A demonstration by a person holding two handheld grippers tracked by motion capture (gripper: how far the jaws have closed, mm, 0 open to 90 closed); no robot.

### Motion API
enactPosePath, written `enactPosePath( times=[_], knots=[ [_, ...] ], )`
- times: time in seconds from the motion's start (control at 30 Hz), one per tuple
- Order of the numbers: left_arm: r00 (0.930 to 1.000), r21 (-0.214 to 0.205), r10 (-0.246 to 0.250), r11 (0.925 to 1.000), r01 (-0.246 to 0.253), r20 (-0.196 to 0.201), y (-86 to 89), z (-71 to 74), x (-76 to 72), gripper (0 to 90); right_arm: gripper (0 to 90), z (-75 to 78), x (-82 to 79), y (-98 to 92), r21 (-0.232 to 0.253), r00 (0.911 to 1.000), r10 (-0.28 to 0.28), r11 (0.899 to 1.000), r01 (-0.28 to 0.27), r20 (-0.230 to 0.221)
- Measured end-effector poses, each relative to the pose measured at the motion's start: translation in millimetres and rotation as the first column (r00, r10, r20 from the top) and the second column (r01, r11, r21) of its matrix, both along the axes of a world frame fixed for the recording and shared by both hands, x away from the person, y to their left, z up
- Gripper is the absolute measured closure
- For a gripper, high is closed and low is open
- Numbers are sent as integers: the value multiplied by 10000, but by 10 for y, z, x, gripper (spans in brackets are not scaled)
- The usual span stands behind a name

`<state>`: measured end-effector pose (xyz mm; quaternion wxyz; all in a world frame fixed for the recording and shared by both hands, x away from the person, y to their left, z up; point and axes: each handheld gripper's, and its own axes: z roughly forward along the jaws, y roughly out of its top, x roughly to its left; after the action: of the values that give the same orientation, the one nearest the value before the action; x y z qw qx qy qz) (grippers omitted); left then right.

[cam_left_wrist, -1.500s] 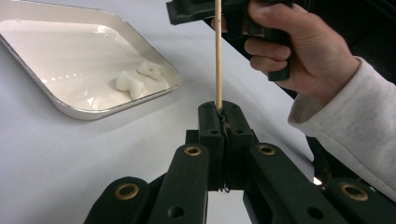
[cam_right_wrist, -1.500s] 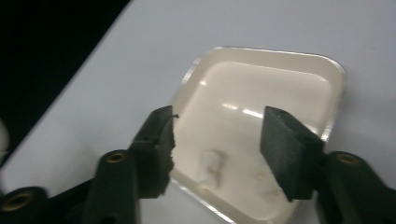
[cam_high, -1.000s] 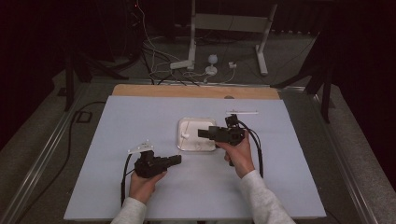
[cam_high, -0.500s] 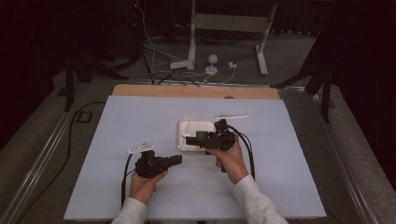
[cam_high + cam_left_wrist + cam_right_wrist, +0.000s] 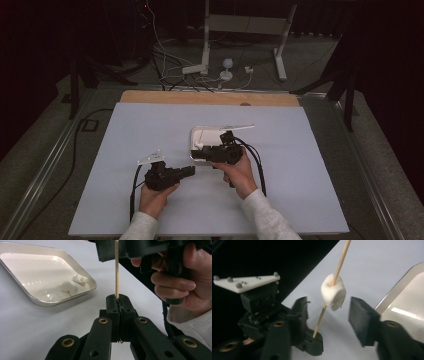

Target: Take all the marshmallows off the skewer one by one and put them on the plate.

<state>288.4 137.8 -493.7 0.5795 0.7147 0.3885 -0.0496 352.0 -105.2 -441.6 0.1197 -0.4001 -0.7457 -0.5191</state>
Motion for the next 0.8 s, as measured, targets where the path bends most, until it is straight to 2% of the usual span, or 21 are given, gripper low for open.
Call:
enactPosePath(
  times=[0.17,0.23,0.43,0.53,0.6,0.67,0.8],
  knots=[
    [10000,-35,-70,10000,70,21,-10,0,-3,900,751,11,5,-11,159,10000,-89,9998,89,19],
    [9999,-84,-91,9999,92,58,-8,3,-3,900,779,19,5,-20,269,9999,-78,9996,76,72],
    [9999,-252,-86,9996,89,95,-8,10,-9,900,800,64,3,-28,448,9993,-226,9988,212,310],
    [9999,-181,-81,9998,83,142,-12,8,-13,900,804,76,8,-28,533,9987,-356,9980,336,361],
    [9997,108,-178,9998,177,143,-26,-5,-20,900,813,95,15,-46,657,9973,-604,9962,575,428],
    [9997,-36,-215,9998,216,131,-27,-9,-23,900,816,135,54,-112,897,9949,-944,9918,909,353],
    [9995,3,-221,9998,221,206,-39,-5,-19,900,814,187,83,-138,647,9956,-757,9953,721,555]
  ],
)
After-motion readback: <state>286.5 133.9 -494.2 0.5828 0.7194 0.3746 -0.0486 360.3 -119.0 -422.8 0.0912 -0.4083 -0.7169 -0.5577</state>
